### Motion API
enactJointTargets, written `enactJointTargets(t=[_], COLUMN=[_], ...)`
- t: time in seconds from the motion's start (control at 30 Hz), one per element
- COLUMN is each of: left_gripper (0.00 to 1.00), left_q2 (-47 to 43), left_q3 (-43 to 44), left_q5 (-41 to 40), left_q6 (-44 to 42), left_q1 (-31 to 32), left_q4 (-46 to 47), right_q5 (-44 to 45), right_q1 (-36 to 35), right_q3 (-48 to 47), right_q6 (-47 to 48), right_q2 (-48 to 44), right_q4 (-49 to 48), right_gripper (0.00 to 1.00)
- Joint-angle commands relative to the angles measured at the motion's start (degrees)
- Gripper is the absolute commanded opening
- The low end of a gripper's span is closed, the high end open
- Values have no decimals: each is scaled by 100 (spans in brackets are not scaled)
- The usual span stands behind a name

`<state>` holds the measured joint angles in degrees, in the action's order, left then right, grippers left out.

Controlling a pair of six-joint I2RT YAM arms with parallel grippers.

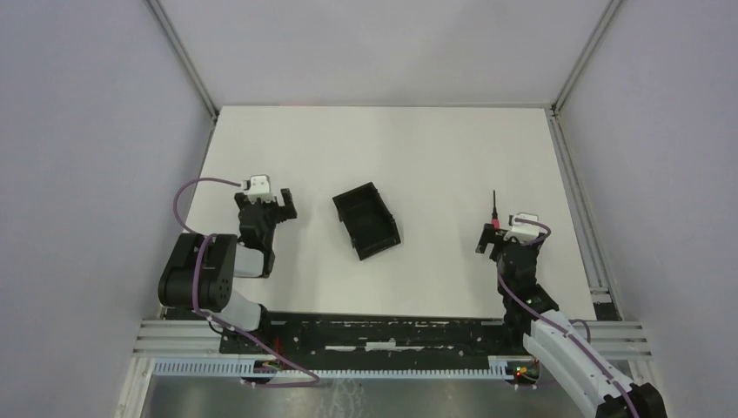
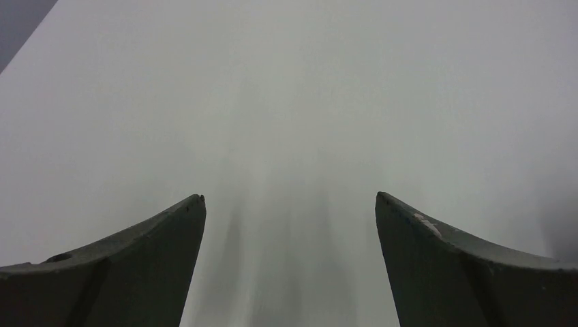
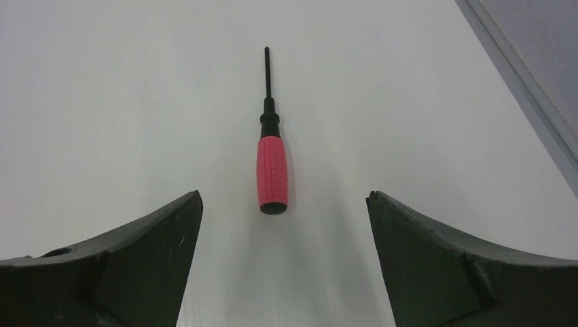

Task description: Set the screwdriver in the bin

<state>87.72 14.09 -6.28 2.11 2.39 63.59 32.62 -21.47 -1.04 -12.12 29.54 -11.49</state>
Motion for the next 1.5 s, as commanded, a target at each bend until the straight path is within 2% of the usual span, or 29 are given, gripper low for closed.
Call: enactJointTargets(t=[0.0, 0.17, 0.3, 0.43, 0.53, 0.67, 0.83, 1.07, 1.17, 1.23, 1.33, 1.4, 1.47], left_gripper=[100, 100, 100, 100, 100, 100, 100, 100, 100, 100, 100, 100, 100], left_q2=[22, 26, 26, 24, 26, 24, 26, 26, 26, 26, 26, 21, 26], left_q3=[28, 24, 26, 24, 24, 24, 24, 24, 24, 28, 24, 24, 24], left_q5=[-9, -11, -13, -13, -9, -14, -16, -13, -14, -14, -14, -12, -13], left_q6=[-96, -97, -97, -97, -92, -95, -95, -92, -92, -91, -91, -95, -96], left_q1=[15, 19, 18, 18, 16, 16, 18, 24, 20, 22, 21, 12, 20], left_q4=[290, 294, 294, 295, 297, 295, 302, 303, 303, 303, 303, 303, 303], right_q5=[121, 5, 150, 138, -249, -1226, -1938, -2270, -2670, -2811, -2834, -2795, -2757], right_q1=[9, 26, 37, 215, 488, 1001, 1354, 1731, 1953, 1996, 2021, 2019, 2016], right_q3=[-16, -756, -2138, -4092, -5376, -6391, -6317, -5194, -4855, -4741, -4845, -5169, -5747], right_q6=[121, 535, 857, 993, 1124, 1161, 1019, 915, 928, 987, 1093, 1165, 1167], right_q2=[45, 471, 1394, 3015, 4225, 5593, 6321, 6505, 6653, 6734, 6821, 6829, 6796], right_q4=[-276, -12, 769, 2353, 3418, 4279, 4165, 3439, 3197, 3121, 3237, 3535, 4063], right_gripper=[98, 98, 98, 98, 98, 93, 84, 79, 67, 54, 24, 0, 0])
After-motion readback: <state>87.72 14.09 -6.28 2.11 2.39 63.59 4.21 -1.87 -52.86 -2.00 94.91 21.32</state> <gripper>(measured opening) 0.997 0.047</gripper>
